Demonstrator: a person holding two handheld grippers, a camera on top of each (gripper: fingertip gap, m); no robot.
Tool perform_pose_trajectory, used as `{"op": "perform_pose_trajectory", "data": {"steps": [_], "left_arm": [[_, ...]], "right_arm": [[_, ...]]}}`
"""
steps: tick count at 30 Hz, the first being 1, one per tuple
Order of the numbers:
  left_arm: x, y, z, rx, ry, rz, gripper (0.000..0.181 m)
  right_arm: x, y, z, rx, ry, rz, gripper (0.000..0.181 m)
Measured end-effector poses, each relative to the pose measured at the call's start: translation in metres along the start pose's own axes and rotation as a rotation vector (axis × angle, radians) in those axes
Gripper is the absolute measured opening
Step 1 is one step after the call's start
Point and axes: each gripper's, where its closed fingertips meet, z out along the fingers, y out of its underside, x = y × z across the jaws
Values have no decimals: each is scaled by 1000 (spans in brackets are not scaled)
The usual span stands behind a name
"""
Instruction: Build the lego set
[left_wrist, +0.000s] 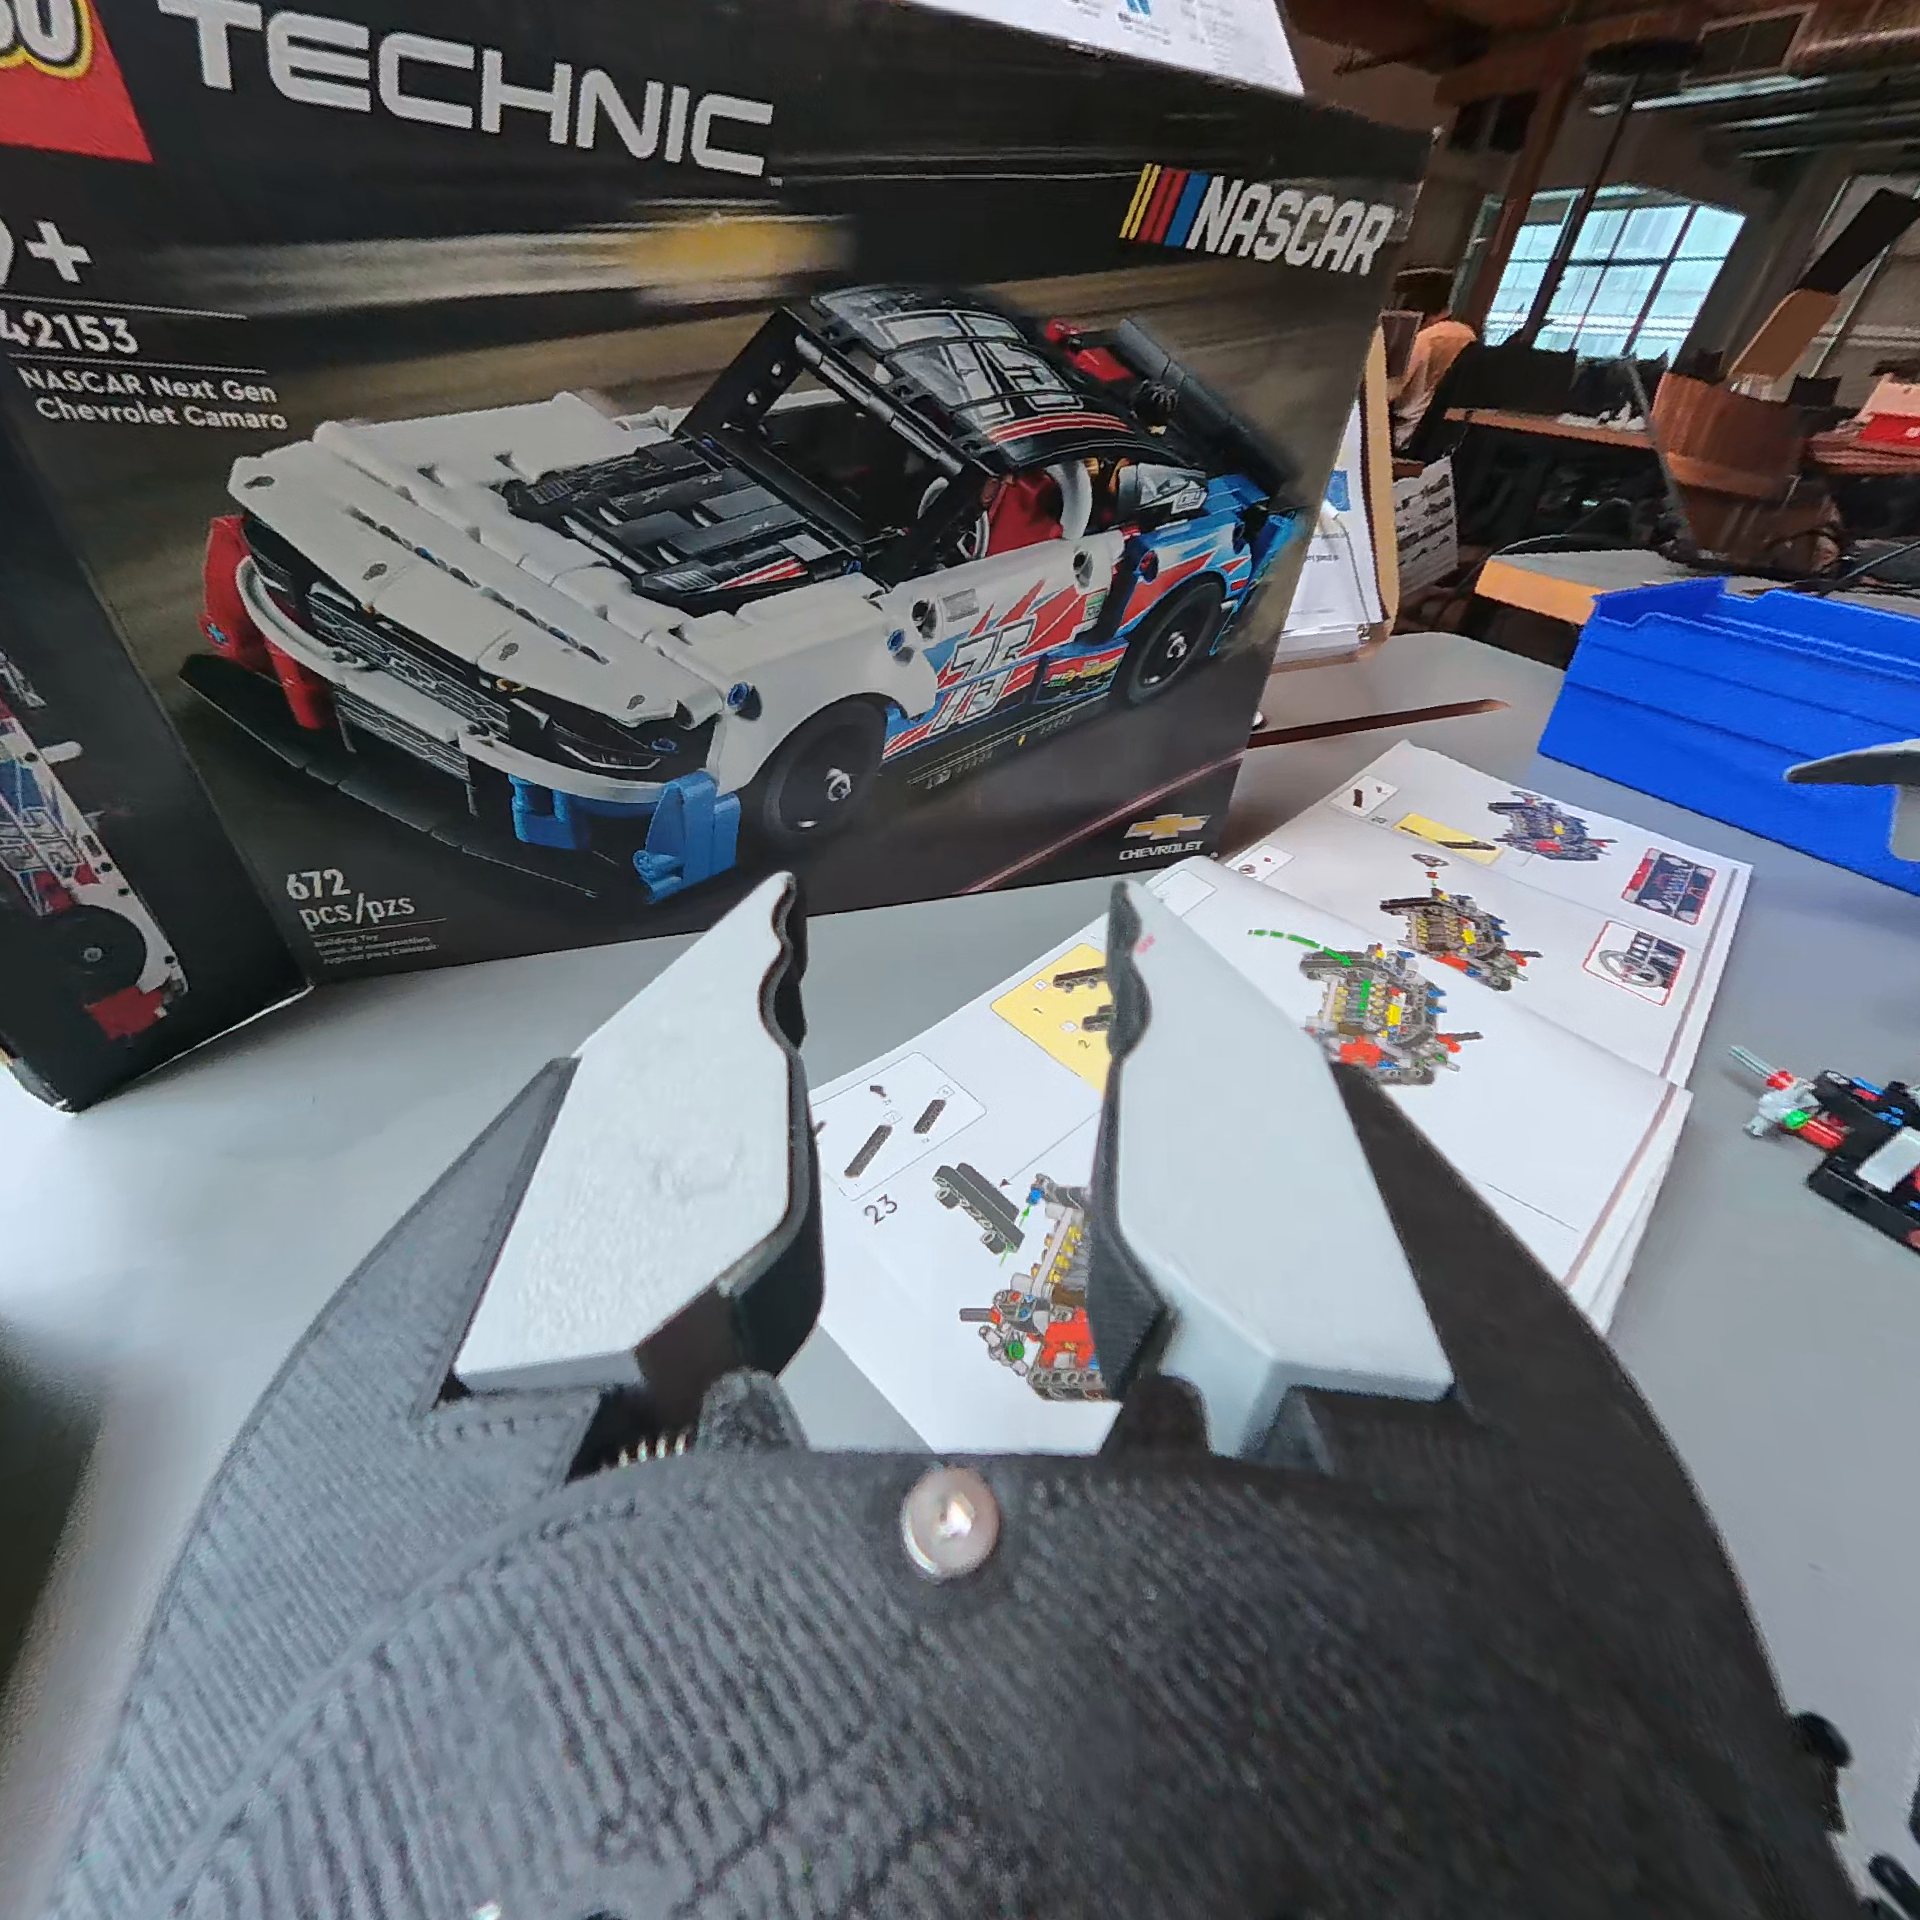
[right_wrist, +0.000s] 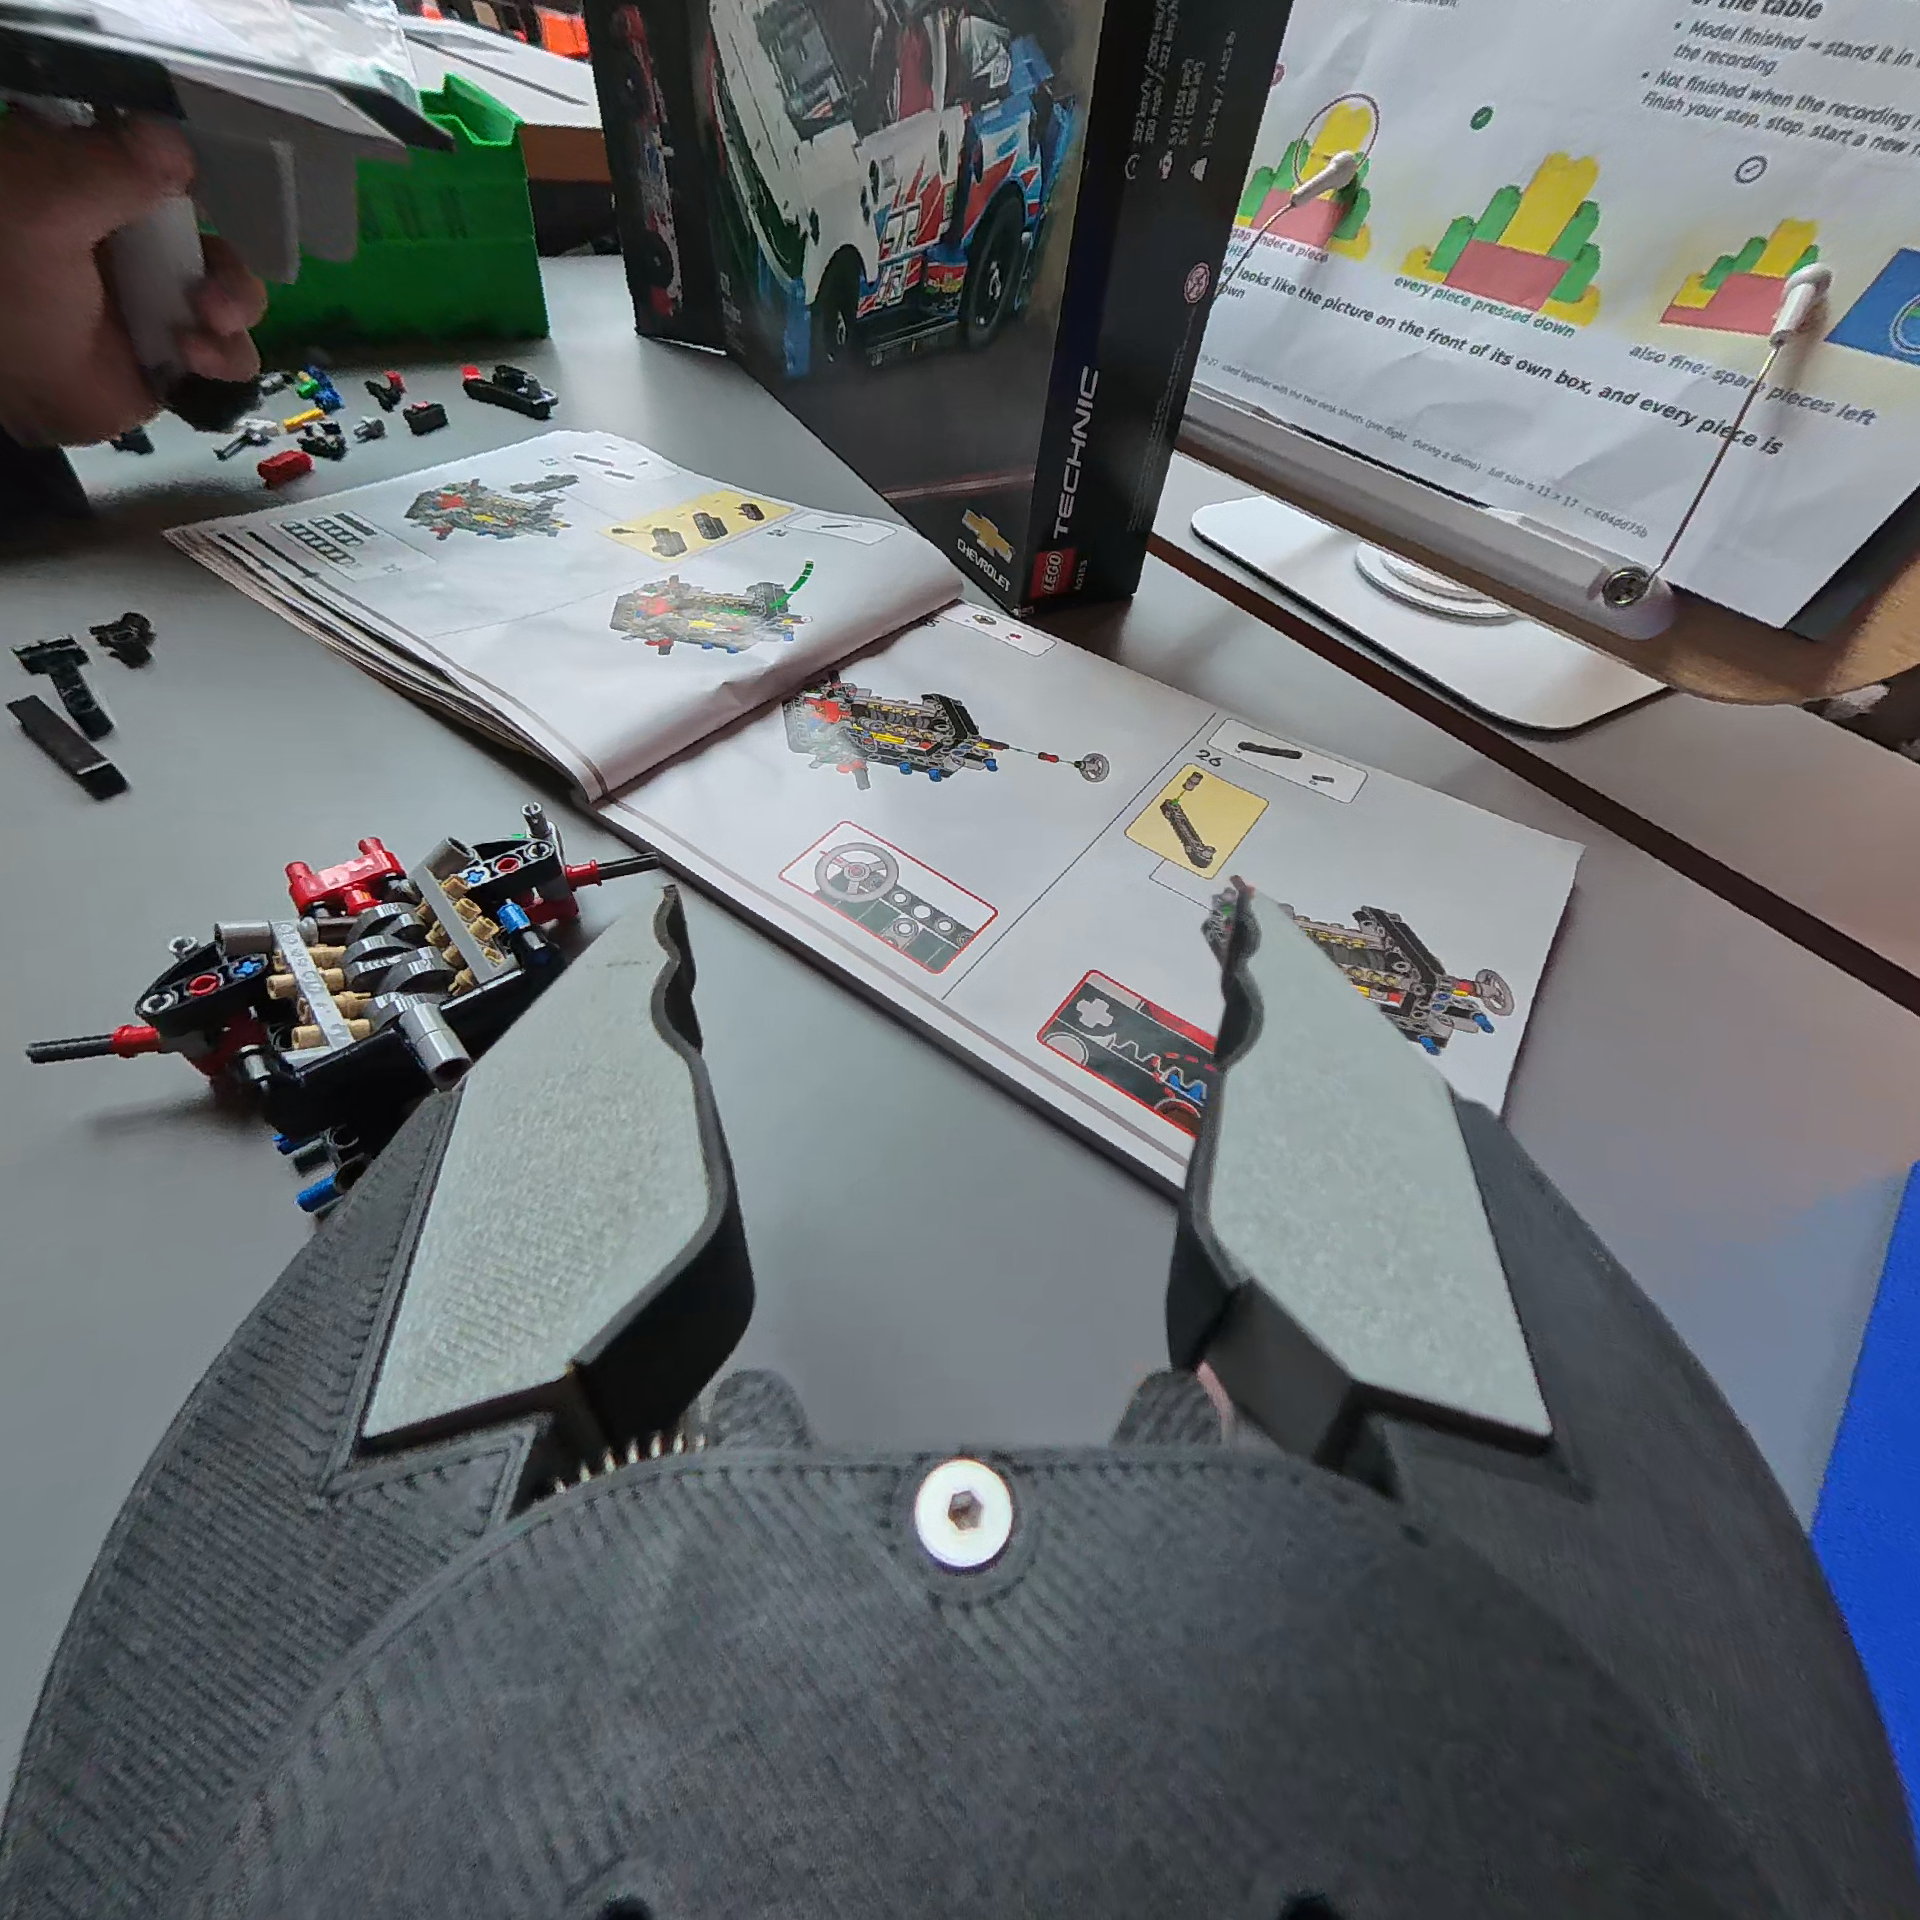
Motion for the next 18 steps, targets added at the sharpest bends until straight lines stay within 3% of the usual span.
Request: {"op": "perform_pose_trajectory", "data": {"steps": [5, 10, 18], "left_arm": [[-6, 4, 1, -18, -14, -17, 54], [2, 4, 3, -40, 31, -26, 51], [28, 13, 7, -100, 110, 29, 60]], "right_arm": [[8, 0, 0, 6, 7, 59, 105], [3, -1, 4, 0, -10, 11, 97], [-18, -11, 21, 32, -215, 5, 95]]}}
